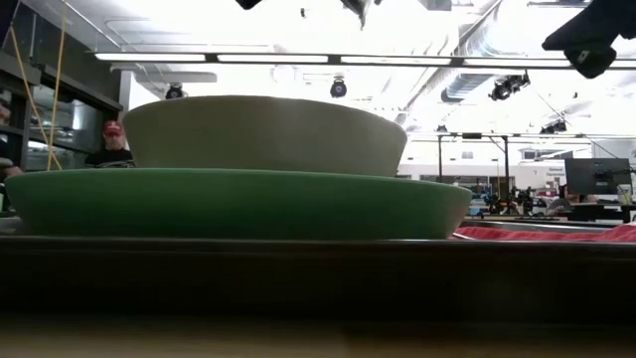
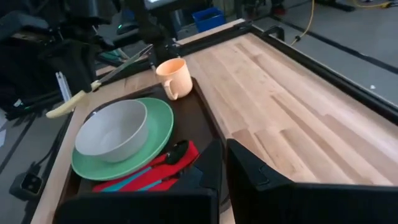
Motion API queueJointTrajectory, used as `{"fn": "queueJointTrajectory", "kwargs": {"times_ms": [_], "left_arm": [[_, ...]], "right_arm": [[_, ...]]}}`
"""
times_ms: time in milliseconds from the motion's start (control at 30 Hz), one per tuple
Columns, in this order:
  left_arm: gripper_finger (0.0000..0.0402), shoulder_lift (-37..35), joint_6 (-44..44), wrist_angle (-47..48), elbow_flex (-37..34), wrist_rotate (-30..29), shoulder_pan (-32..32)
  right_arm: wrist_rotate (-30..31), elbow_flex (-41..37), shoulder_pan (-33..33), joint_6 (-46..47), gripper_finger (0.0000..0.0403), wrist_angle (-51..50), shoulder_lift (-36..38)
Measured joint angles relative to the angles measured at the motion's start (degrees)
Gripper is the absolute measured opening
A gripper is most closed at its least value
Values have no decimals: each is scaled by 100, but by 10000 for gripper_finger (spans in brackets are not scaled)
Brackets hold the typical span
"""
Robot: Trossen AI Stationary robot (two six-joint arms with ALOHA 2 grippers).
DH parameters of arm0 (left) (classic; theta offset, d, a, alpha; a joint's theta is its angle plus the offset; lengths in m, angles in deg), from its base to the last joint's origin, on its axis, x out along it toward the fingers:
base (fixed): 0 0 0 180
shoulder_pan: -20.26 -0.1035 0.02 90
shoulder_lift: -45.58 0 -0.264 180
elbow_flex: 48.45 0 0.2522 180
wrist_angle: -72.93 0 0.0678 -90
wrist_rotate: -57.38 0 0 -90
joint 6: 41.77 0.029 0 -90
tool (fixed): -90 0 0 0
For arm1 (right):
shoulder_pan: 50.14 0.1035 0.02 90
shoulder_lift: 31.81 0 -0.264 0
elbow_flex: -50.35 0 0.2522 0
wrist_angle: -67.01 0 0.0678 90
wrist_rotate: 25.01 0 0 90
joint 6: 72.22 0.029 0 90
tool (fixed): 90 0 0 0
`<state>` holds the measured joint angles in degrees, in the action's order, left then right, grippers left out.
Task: Set up tray
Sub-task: Put the yellow table knife on the red table napkin to the right of the blue fork
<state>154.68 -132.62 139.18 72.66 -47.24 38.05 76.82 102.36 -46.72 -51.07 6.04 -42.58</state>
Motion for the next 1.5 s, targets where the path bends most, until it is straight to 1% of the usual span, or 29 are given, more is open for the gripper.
{"fn": "queueJointTrajectory", "kwargs": {"times_ms": [200, 333, 400, 567, 667, 767, 967, 1233, 1333, 1500], "left_arm": [[62, 0, 80, -43, 0, -15, -70], [62, 0, 171, -47, 0, -18, -141], [62, 0, 230, -46, 0, -16, -171], [62, 0, 345, -45, 0, -14, -235], [62, -2, 386, -46, 0, -14, -283], [62, -2, 450, -49, 0, -14, -317], [62, -4, 552, -50, 0, -12, -368], [62, -4, 667, -98, 0, -45, -433], [62, -7, 682, -98, 0, -86, -433], [62, -7, 682, -101, 0, -104, -433]], "right_arm": [[-196, -168, 0, 8, 0, 210, -2], [-316, -340, -1, 230, 0, 453, -13], [-602, -513, -2, 342, 0, 787, -13], [-1395, -1099, 0, 719, 0, 2039, -39], [-1702, -1421, 0, 915, 0, 2742, -90], [-1879, -1616, 0, 1063, 0, 3143, -200], [-2000, -1667, 0, 1212, 0, 3392, -541], [-2310, -1667, 0, 1218, 0, 3743, -1169], [-2488, -1667, 0, 1217, 0, 4027, -1400], [-2585, -1667, 0, 1212, 0, 4497, -1753]]}}
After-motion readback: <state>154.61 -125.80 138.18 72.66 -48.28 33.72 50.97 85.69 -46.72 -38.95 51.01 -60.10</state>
